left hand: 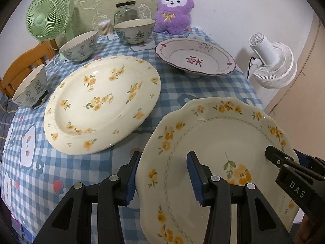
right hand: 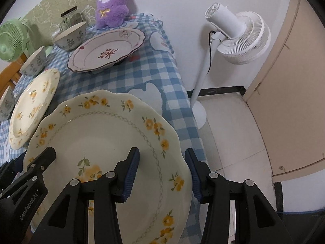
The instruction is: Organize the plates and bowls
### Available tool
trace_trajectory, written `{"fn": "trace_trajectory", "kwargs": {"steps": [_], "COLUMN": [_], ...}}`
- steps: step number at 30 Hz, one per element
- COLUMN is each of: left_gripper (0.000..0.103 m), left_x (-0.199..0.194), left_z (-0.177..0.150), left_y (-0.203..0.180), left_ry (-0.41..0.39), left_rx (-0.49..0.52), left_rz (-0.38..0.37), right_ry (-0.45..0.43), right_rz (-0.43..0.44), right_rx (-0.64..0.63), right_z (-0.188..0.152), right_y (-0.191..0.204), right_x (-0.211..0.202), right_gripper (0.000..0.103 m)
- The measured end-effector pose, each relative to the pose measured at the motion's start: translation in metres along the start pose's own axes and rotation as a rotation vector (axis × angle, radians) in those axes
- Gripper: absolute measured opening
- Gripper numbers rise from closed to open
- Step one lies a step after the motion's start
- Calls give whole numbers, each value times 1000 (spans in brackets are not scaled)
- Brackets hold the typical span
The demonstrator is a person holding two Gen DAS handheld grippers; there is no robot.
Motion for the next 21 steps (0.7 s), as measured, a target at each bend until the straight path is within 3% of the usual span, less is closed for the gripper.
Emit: {"fn": "trace_trajectory", "kwargs": {"steps": [16, 21], "left_gripper": [50, 67], "left_x": [11, 7], "left_z": [-1, -2], "left_y": [2, -1], "left_ry": [17, 25], "left_rx": [0, -1], "left_rz": [8, -46], "right_ry": [21, 37], "right_rz": [14, 29], "right_rx": [28, 37], "right_z": [1, 2], "right_y": [3, 2], "right_x": [6, 6], "right_gripper": [55, 56]}}
Point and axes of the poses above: each gripper's, at about its wrist camera, not at the fingertips, and x roughly the way its jaws point, y to its left, z to its top, the point moved 7 cm from there along x, roughly the way its jaws point, and after that the axes turned 11 degrees about -x, right-handed, at the moved point
